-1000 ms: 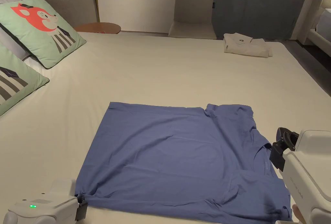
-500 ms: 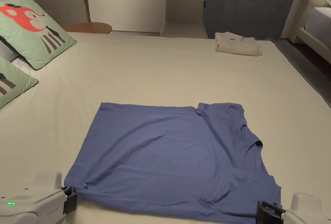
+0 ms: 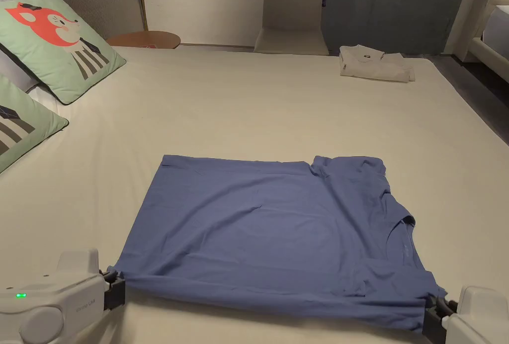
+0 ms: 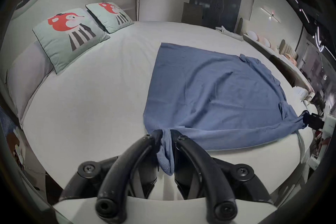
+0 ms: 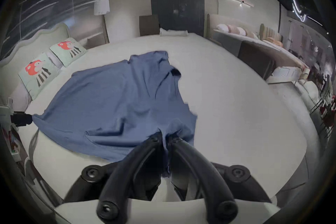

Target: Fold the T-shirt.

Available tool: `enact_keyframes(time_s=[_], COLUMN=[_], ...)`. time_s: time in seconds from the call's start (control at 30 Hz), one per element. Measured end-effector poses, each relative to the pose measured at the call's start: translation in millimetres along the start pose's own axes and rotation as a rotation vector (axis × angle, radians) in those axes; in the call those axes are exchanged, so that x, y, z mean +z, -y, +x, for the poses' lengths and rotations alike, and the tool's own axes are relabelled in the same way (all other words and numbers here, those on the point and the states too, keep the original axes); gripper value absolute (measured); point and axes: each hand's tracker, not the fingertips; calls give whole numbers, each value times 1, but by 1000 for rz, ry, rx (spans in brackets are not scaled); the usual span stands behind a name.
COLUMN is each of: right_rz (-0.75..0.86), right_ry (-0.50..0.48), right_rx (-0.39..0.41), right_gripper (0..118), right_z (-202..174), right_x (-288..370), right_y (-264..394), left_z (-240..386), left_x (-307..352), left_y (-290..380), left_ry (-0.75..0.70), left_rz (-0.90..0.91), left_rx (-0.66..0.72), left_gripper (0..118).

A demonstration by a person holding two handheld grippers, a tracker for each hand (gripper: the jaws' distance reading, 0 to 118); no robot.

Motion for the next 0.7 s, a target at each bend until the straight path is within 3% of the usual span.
enact_keyframes(time_s=[0.33,0.7], right_rz=[141,-20], right_ry=[20,92], right_rx=[33,73], right_gripper=[6,6], right_z=[-13,-20], right_x=[-49,-154], right_y=[-90,-128], left_z=[8,21], left_x=[-38,-149], left_y=[-80,-122], left_ry=[4,-40], left_rz=[67,-63], left_rx=[15,14], left_gripper=[7,7])
